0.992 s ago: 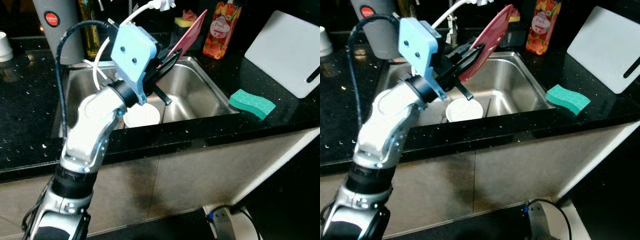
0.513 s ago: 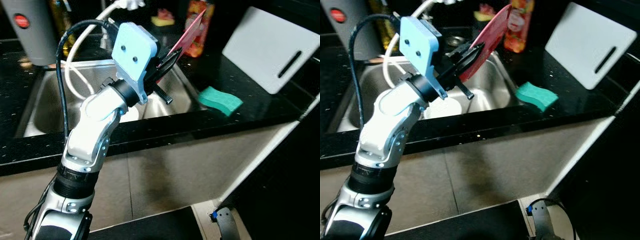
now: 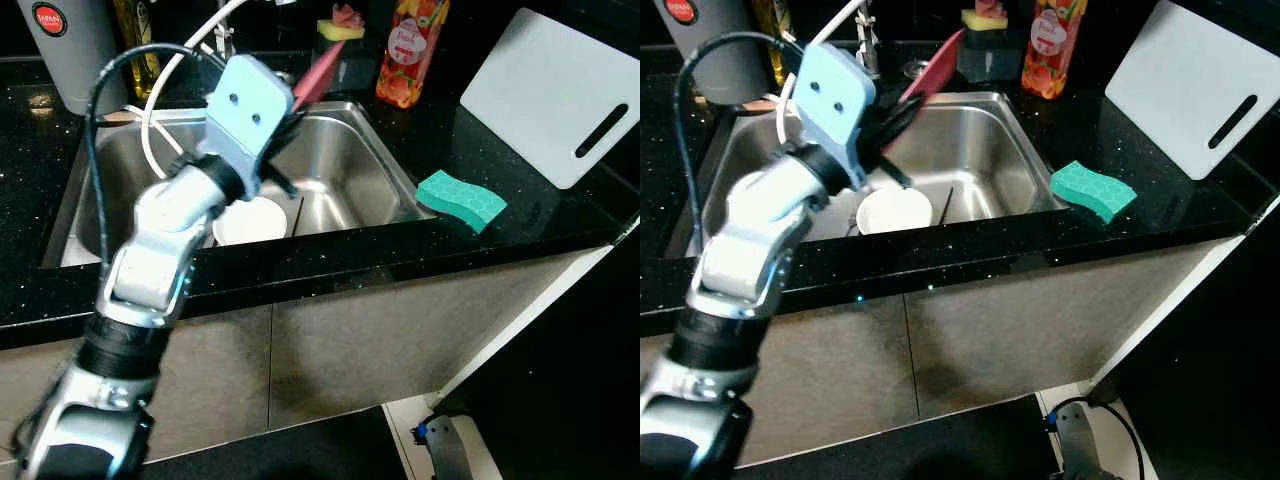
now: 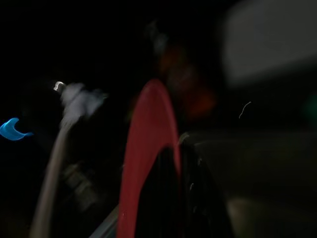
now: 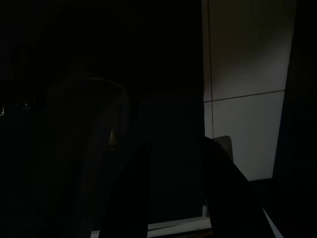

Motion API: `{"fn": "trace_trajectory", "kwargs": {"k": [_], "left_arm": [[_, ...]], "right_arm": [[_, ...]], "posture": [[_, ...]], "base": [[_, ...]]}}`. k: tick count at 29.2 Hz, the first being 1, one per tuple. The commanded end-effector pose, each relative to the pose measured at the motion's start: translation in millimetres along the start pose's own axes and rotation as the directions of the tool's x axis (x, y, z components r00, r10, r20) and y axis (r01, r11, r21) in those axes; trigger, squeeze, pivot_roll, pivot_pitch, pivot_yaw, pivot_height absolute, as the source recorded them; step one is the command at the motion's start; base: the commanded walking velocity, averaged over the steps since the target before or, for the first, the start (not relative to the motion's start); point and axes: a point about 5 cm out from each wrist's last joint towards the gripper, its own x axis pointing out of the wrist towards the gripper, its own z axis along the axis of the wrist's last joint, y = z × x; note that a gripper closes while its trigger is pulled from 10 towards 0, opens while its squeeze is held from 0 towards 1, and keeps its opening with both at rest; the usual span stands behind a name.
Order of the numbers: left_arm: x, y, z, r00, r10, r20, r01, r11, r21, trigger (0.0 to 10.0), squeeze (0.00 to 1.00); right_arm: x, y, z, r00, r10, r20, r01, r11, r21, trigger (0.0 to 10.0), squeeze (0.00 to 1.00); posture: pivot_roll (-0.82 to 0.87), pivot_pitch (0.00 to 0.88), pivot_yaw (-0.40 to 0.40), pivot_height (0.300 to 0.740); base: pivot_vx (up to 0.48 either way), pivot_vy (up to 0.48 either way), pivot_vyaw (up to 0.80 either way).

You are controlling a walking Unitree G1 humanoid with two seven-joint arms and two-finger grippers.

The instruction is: Kitchen organization

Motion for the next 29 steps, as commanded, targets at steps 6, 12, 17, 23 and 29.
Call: {"fn": "trace_trajectory", "kwargs": {"k": [6, 12, 17, 23, 29], "left_arm": [[12.0, -3.5, -3.2, 0.998, -0.055, 0.009, 0.052, 0.981, 0.187, 10.0, 0.00], [17.9, -2.0, -4.3, 0.999, -0.038, 0.037, 0.036, 0.999, 0.041, 10.0, 0.91], [20.7, -3.8, -11.9, 1.000, -0.015, 0.022, 0.016, 0.999, -0.052, 10.0, 1.00], [15.4, 0.0, -28.2, 0.998, 0.032, -0.049, -0.035, 0.997, -0.065, 10.0, 1.00], [6.8, 0.5, -22.7, 0.999, 0.038, 0.017, -0.034, 0.975, -0.218, 10.0, 0.00]], "right_arm": [[0.0, -0.2, -3.8, 1.000, -0.002, -0.012, 0.001, 1.000, -0.009, 10.0, 0.00], [-0.1, -0.8, -4.9, 1.000, -0.005, -0.012, 0.005, 1.000, -0.007, 10.0, 0.00], [-0.2, -1.2, -5.6, 1.000, -0.006, -0.012, 0.006, 1.000, -0.007, 10.0, 0.00], [-0.2, -1.2, -4.9, 1.000, -0.005, -0.012, 0.005, 1.000, -0.009, 10.0, 0.00], [-0.2, -1.3, -3.7, 1.000, -0.003, -0.009, 0.003, 1.000, -0.012, 10.0, 0.00]], "posture": [[0.05, 0.080, -0.047, 0.740], [0.04, 0.090, -0.042, 0.740], [0.04, 0.093, -0.044, 0.740], [0.04, 0.093, -0.045, 0.740], [0.05, 0.090, -0.047, 0.740]], "base": [[0.000, 0.000, 0.00], [0.000, 0.000, 0.00], [0.000, 0.000, 0.00], [0.000, 0.000, 0.00], [0.000, 0.000, 0.00]]}}
